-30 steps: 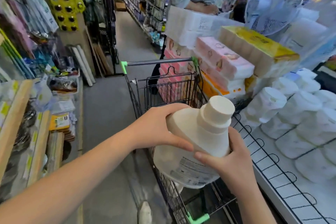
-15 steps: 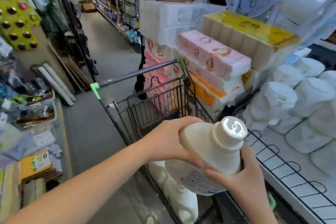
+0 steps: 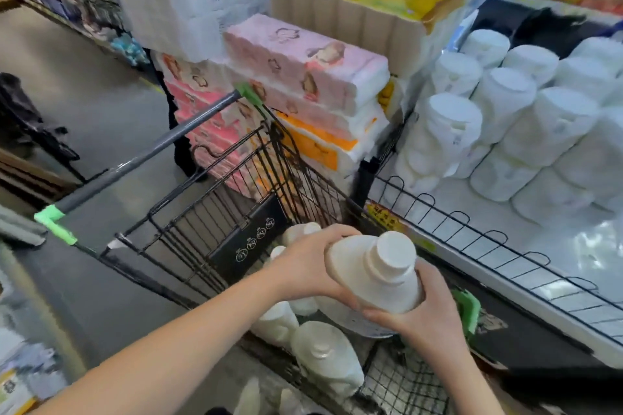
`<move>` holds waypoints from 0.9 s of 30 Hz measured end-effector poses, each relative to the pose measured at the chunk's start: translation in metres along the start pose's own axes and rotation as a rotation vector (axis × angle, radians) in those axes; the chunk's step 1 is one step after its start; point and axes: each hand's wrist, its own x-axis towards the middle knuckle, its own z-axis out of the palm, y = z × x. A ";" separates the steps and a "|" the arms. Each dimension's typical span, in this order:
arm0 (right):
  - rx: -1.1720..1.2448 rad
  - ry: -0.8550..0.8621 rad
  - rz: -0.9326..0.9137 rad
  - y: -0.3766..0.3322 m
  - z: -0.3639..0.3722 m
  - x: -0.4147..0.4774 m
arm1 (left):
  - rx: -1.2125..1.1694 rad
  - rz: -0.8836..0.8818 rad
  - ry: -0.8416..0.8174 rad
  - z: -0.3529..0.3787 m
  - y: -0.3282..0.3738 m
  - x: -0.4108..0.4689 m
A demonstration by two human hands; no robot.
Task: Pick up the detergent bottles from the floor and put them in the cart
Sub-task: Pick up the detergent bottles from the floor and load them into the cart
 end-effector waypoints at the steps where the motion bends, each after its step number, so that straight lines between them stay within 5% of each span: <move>1: -0.013 0.003 0.001 0.003 0.001 0.000 | -0.004 0.000 -0.018 0.003 -0.005 0.007; 27: -0.161 -0.040 0.378 0.154 0.097 0.039 | -0.027 -0.147 -0.309 0.105 -0.173 0.101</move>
